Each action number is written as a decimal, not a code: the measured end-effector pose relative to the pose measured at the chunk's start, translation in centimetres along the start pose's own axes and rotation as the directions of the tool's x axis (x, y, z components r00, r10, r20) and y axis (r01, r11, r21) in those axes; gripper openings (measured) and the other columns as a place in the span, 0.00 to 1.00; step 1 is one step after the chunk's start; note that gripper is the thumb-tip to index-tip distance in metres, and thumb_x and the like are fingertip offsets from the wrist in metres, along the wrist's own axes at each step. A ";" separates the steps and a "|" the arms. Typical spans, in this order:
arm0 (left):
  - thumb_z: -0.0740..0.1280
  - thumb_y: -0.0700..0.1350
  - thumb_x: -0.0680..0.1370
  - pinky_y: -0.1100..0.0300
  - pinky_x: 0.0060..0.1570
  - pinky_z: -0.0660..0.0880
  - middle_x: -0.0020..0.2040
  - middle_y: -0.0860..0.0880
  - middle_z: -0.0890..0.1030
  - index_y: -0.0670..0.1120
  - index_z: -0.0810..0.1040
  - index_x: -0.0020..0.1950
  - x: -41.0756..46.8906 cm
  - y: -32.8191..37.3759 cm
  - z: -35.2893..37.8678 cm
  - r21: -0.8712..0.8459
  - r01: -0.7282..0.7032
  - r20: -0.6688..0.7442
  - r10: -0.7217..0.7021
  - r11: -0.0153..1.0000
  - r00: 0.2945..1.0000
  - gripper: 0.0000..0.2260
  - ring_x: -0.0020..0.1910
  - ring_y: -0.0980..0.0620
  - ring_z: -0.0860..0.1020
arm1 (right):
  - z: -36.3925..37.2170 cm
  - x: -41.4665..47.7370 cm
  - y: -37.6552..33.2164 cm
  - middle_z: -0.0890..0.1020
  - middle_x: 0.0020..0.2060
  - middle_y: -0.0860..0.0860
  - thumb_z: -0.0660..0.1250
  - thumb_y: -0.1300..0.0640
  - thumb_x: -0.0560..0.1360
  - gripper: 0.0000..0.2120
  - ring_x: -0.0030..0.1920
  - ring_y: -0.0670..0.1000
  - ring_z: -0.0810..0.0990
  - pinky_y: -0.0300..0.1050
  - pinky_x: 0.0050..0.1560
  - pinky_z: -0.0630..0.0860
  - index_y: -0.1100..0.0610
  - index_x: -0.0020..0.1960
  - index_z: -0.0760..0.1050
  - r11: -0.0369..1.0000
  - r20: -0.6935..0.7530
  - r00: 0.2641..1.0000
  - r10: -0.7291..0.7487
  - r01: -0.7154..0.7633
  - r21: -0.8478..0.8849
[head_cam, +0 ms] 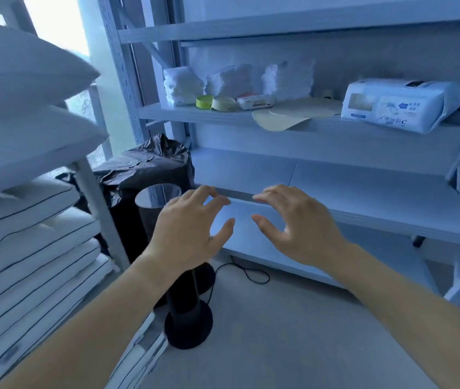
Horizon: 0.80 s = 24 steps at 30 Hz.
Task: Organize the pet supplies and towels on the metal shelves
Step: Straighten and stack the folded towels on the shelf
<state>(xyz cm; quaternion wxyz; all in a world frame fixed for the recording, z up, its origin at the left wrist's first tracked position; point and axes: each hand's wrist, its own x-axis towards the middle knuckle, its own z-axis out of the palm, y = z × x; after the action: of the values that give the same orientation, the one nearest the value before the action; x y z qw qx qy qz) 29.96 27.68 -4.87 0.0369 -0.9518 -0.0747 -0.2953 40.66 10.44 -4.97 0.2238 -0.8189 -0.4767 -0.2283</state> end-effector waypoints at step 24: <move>0.53 0.61 0.74 0.64 0.38 0.65 0.51 0.56 0.79 0.53 0.76 0.60 30.1 0.5 19.9 -0.093 -0.086 0.063 0.092 0.992 0.994 0.22 0.43 0.53 0.79 | 7.6 18.4 27.6 0.77 0.55 0.42 0.52 0.39 0.74 0.24 0.54 0.46 0.77 0.41 0.45 0.74 0.49 0.60 0.75 0.996 0.057 0.995 0.087 -0.088 0.025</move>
<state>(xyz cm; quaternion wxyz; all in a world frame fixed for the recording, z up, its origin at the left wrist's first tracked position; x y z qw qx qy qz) 65.64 33.04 -4.11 0.0043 -0.9642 -0.0200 -0.2645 74.41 15.03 -4.32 0.2316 -0.8419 -0.4493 -0.1889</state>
